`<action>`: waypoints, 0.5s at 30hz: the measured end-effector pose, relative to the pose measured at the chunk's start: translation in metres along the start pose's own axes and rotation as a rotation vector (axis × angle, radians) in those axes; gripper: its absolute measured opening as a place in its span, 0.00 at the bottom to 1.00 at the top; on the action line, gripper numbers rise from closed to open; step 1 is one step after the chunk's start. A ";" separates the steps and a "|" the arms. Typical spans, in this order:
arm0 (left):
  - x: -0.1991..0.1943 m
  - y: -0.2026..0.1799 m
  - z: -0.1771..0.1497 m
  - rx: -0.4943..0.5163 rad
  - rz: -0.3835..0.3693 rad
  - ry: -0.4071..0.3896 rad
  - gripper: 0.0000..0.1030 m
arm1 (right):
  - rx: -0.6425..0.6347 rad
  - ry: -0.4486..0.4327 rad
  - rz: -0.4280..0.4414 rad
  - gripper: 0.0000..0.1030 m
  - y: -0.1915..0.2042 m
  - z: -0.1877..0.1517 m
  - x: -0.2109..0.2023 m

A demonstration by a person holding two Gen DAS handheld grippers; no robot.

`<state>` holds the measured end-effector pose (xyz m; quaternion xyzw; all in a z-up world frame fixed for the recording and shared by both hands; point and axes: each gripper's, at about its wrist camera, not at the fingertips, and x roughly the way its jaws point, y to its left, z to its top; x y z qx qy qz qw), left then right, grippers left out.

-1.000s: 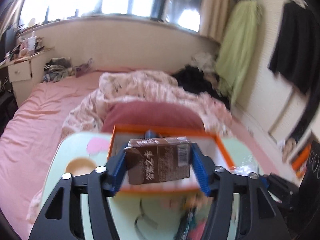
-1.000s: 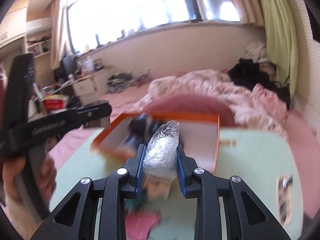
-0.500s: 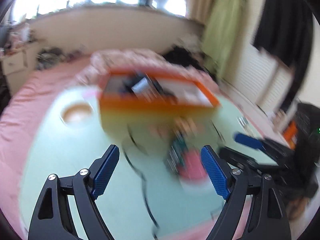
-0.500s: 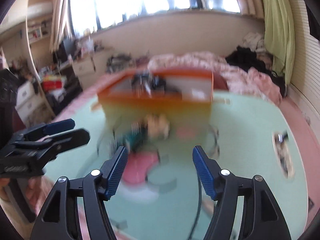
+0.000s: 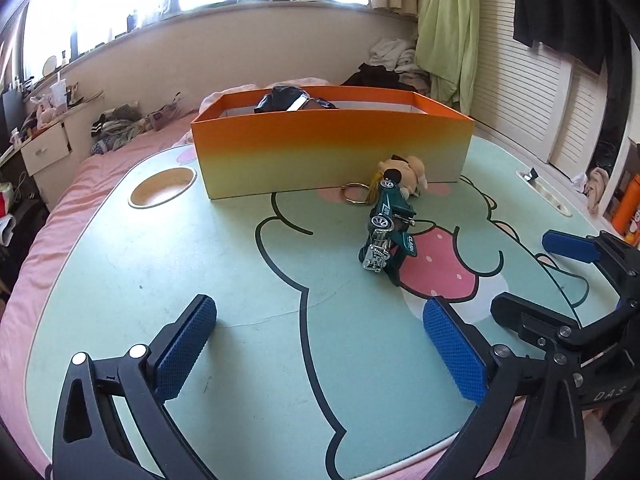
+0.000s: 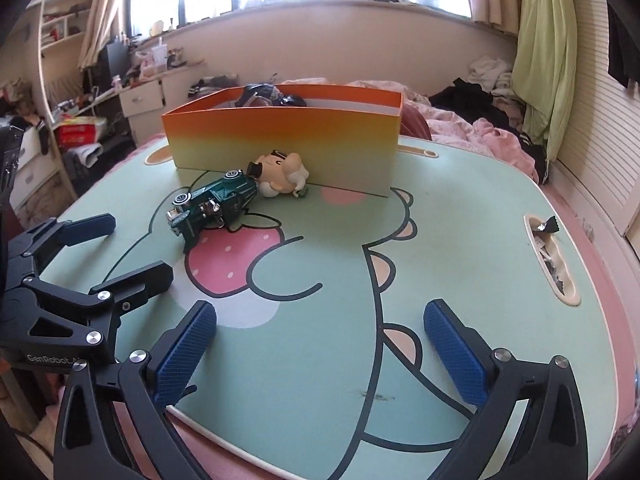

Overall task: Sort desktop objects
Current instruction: 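Drop the plastic bag and brown carton into the orange box, then grasp the green toy car with the left gripper while the right gripper grasps the keyring figure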

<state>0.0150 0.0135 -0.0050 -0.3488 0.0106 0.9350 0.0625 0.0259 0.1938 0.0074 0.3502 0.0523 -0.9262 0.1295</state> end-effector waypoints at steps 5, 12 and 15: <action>-0.009 -0.001 -0.004 0.001 -0.003 -0.006 1.00 | 0.000 -0.002 0.002 1.00 -0.002 0.002 0.001; -0.011 -0.001 -0.004 0.001 -0.005 -0.008 1.00 | -0.001 -0.002 0.003 1.00 -0.001 0.002 0.001; -0.011 -0.001 -0.004 0.001 -0.006 -0.008 1.00 | -0.001 -0.001 0.003 1.00 -0.001 0.002 0.001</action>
